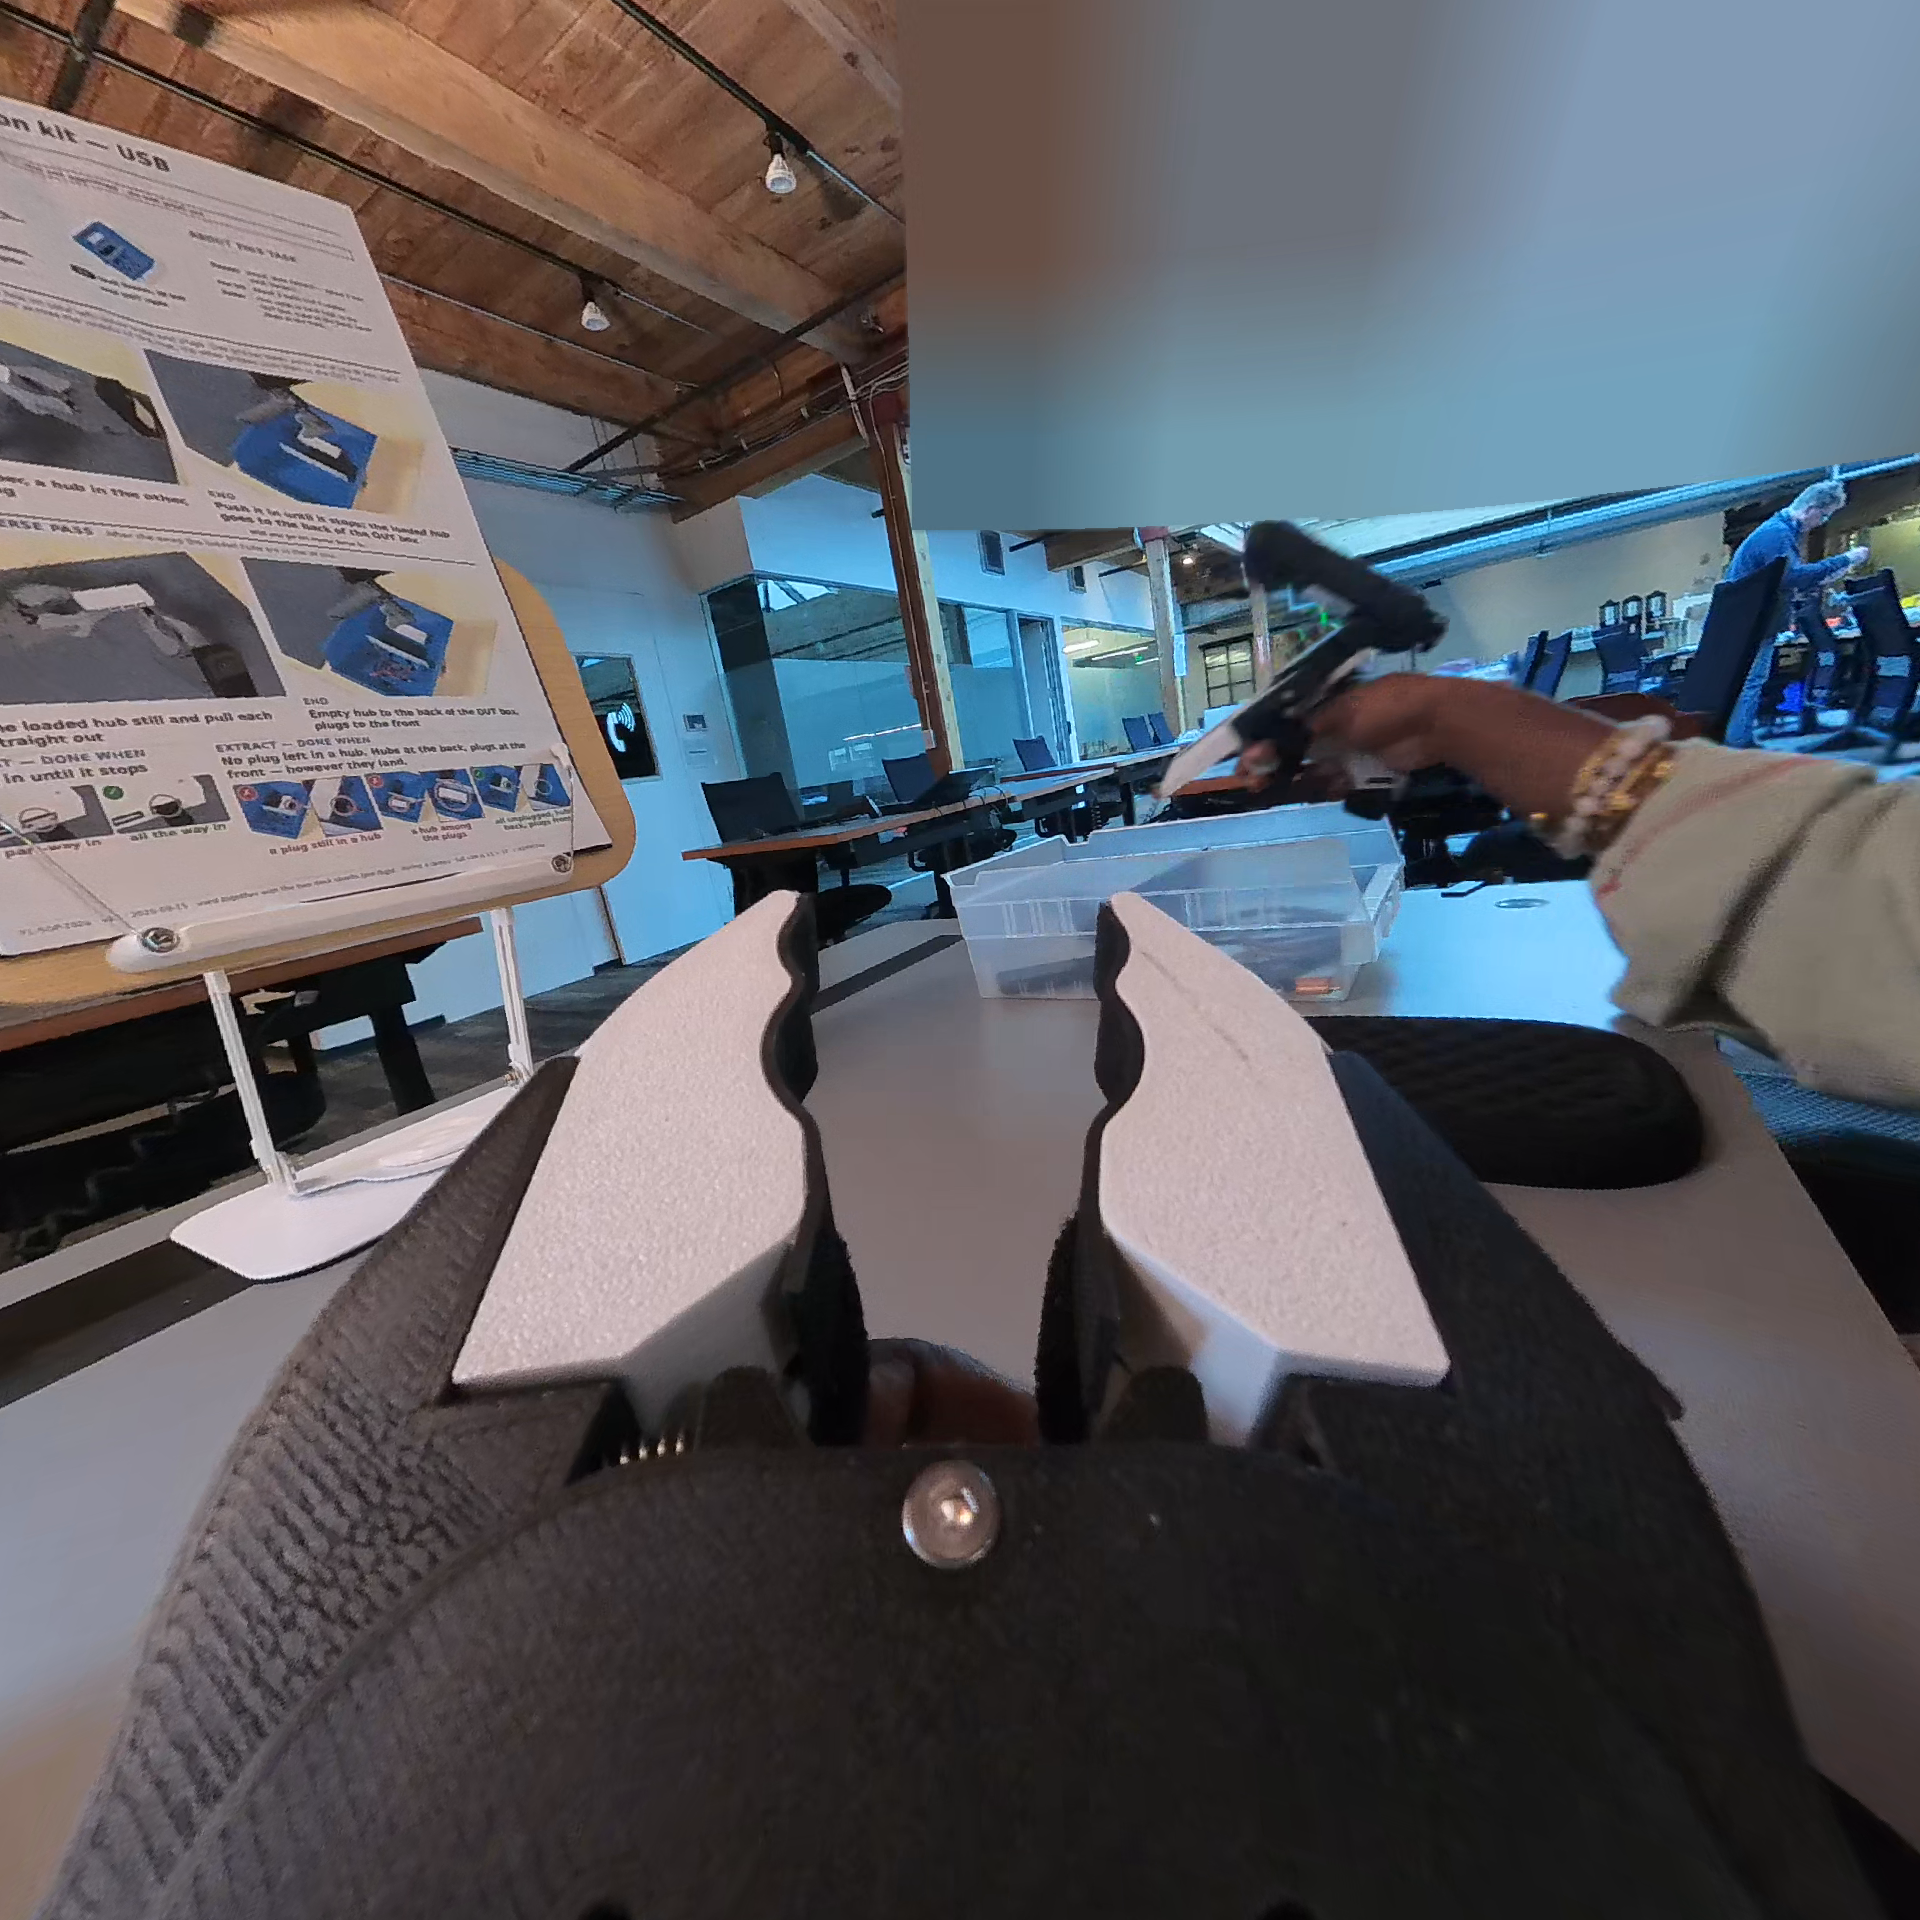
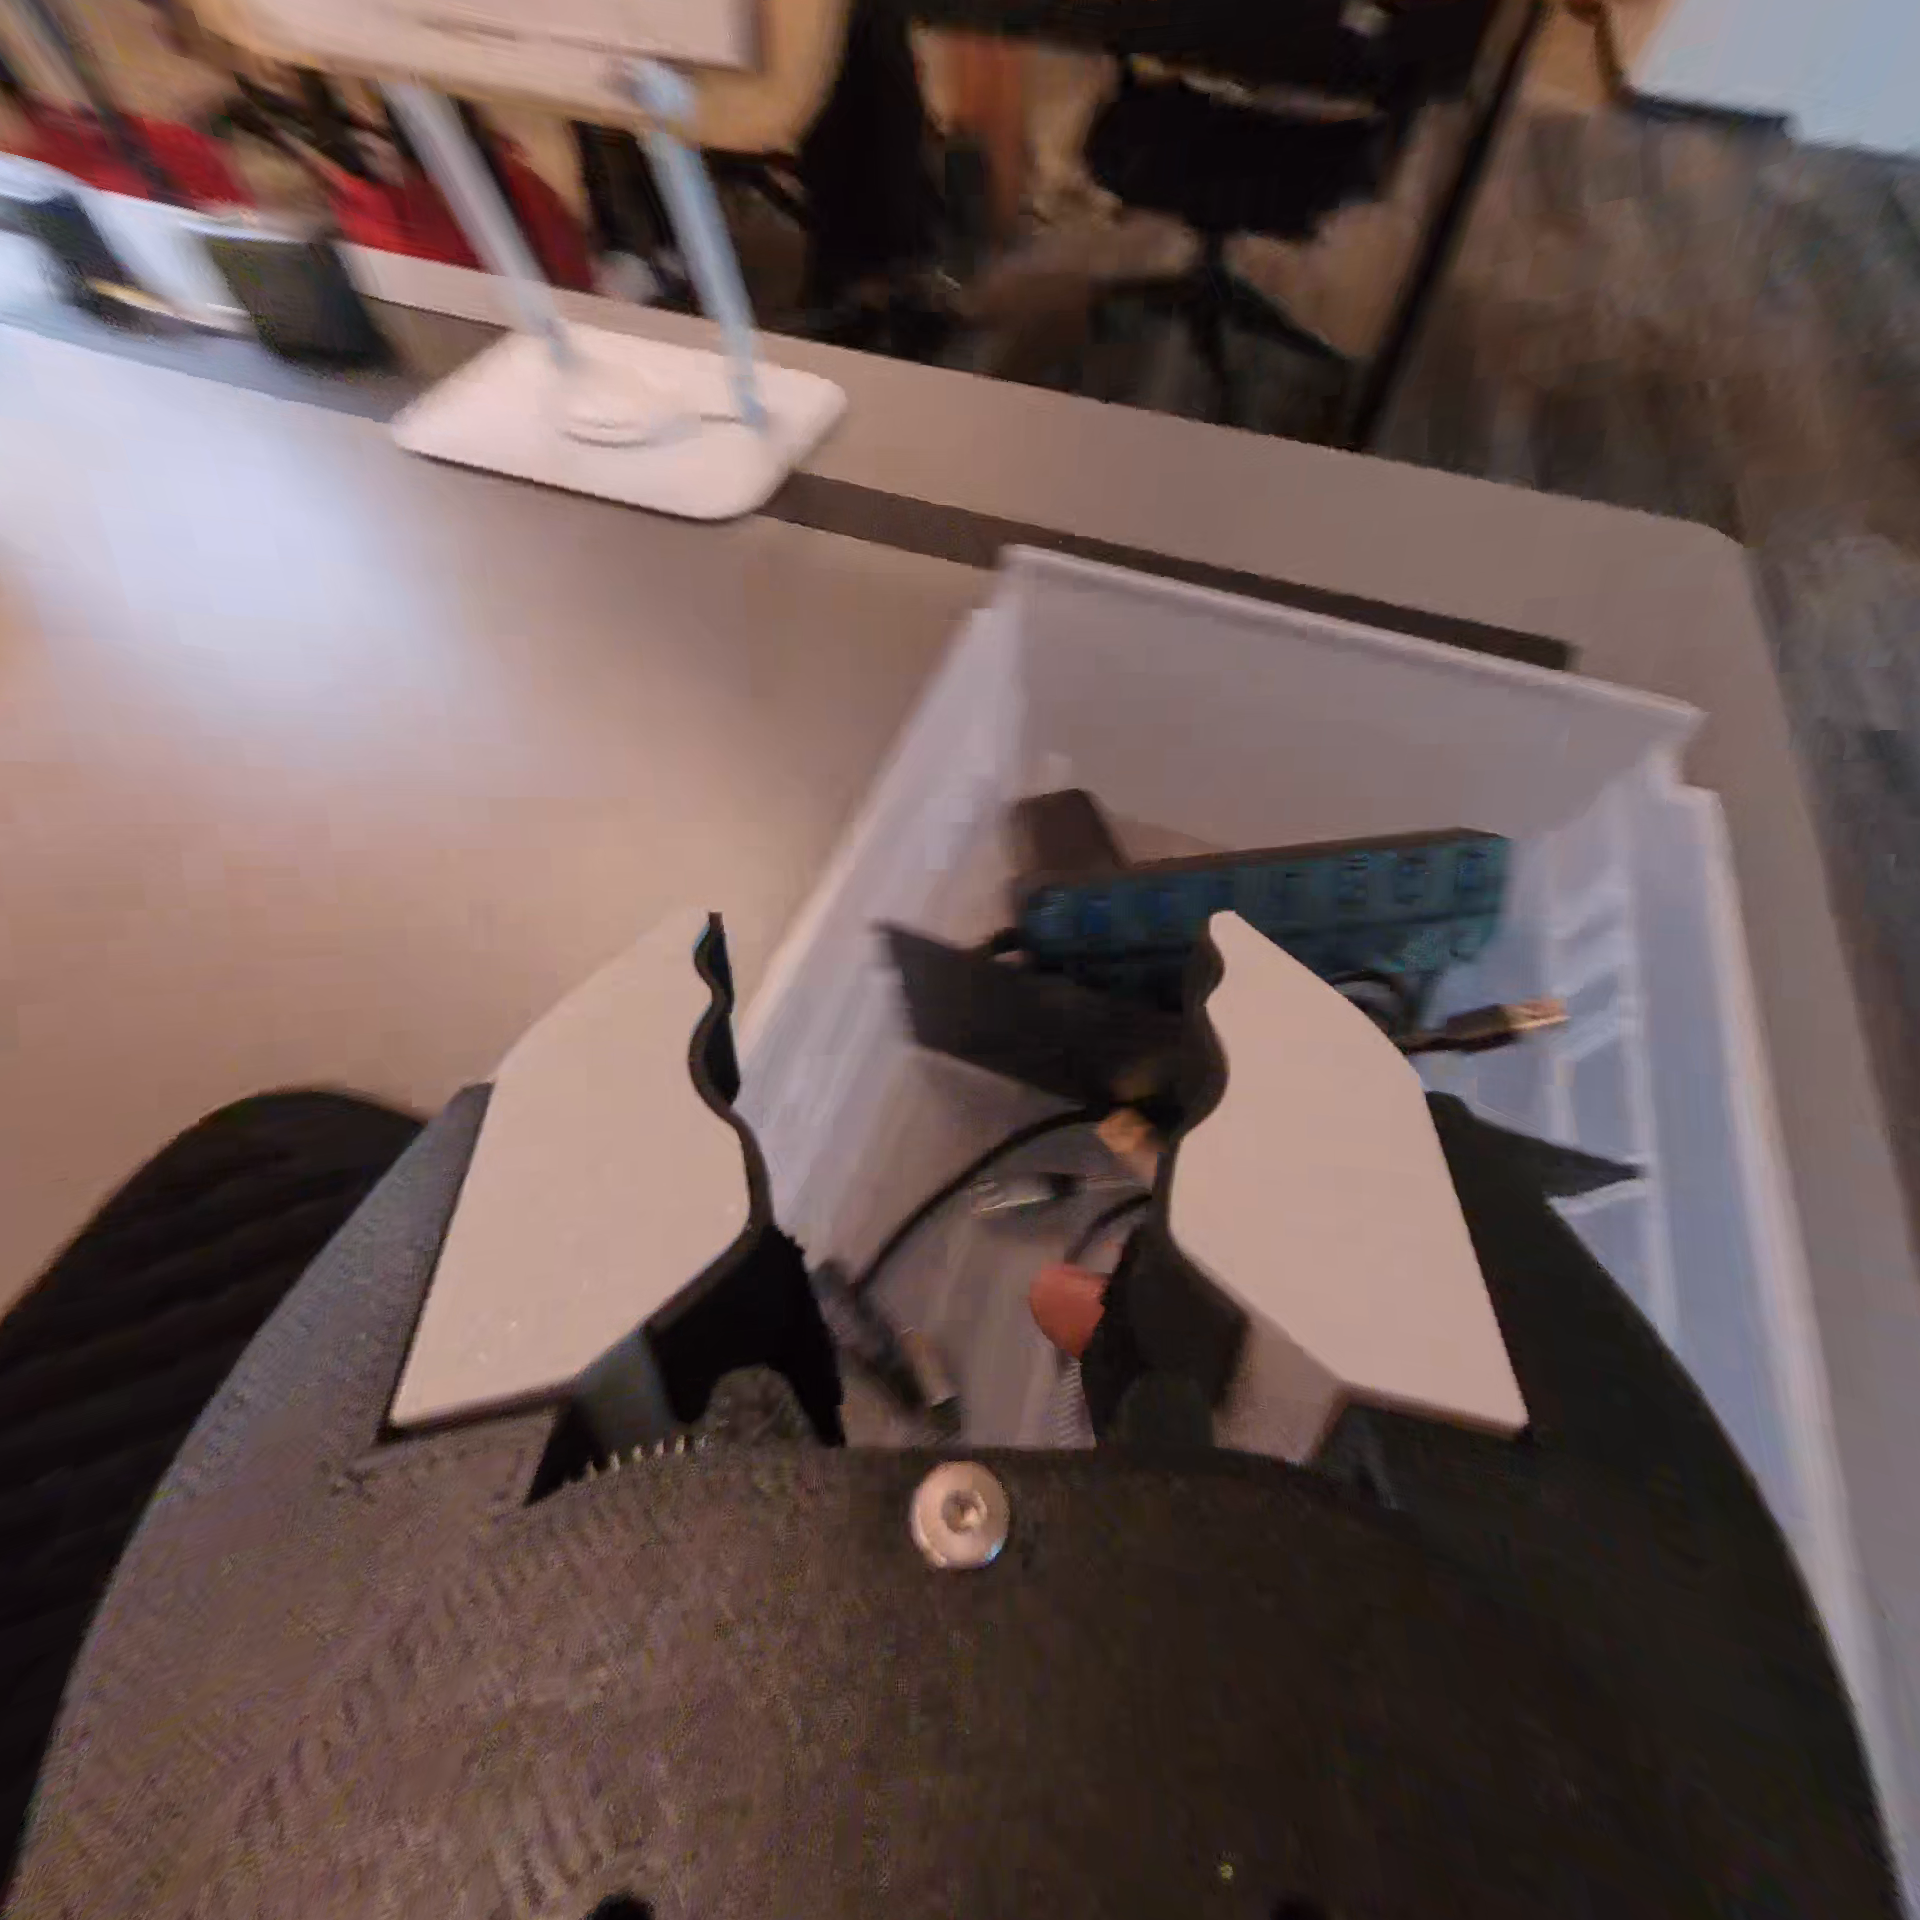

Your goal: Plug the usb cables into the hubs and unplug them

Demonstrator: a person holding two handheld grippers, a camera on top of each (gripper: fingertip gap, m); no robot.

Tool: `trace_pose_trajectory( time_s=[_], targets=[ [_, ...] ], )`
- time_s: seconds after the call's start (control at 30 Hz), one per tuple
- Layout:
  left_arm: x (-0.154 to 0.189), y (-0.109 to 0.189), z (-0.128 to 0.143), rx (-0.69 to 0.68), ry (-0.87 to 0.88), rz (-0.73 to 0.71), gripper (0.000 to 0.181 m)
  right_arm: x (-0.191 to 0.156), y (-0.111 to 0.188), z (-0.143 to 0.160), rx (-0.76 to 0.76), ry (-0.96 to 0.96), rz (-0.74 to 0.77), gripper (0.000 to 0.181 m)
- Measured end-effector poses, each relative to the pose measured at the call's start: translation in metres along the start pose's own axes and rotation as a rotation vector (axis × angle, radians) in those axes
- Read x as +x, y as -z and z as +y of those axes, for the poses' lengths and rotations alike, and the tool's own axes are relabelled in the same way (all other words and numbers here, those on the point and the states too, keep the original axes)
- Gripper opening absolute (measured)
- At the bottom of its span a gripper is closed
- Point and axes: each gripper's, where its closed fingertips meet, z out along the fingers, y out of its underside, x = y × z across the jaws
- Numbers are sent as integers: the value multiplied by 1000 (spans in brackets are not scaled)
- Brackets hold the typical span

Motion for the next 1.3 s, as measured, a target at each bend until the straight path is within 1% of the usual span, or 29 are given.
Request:
trace_pose_trajectory(
  time_s=[0.07,0.1,0.17,0.23,0.27,0.3,0.33,0.37,0.43,0.53,0.63,0.7,0.9,1.0,1.13,1.3],
  targets=[
    [0,0,-1,-9,-3,-3,50,-36,24,12,32,26,-93,86],
    [0,0,-4,-16,-2,-8,50,-49,32,24,5,47,-120,89],
    [0,-1,-17,-24,-14,-11,50,-74,38,58,-113,99,-169,94],
    [1,1,-35,-31,-49,-17,50,-88,38,92,-255,176,-167,92],
    [0,3,-44,-40,-68,-24,50,-88,36,104,-311,230,-139,84],
    [0,5,-53,-46,-88,-31,50,-86,31,112,-356,290,-108,67],
    [-1,9,-62,-49,-112,-36,50,-81,25,115,-380,352,-65,37],
    [-2,13,-70,-51,-133,-45,50,-74,18,114,-383,417,-12,23],
    [-8,24,-86,-49,-156,-84,50,-72,3,107,-372,491,5,24],
    [-21,42,-106,-45,-183,-154,50,-75,-22,94,-379,501,34,25],
    [-33,60,-118,-50,-231,-219,50,-83,-48,81,-393,496,67,25],
    [-41,70,-122,-59,-255,-261,49,-95,-61,74,-411,516,73,26],
    [-57,95,-132,-63,-286,-346,49,-163,-98,53,-384,513,22,28],
    [-63,106,-135,-72,-295,-375,49,-198,-107,47,-384,553,-7,28],
    [-73,123,-134,-119,-281,-424,49,-250,-117,40,-358,566,-66,29],
    [-85,151,-140,-142,-292,-498,49,-321,-131,29,-324,643,-156,35]
  ],
)
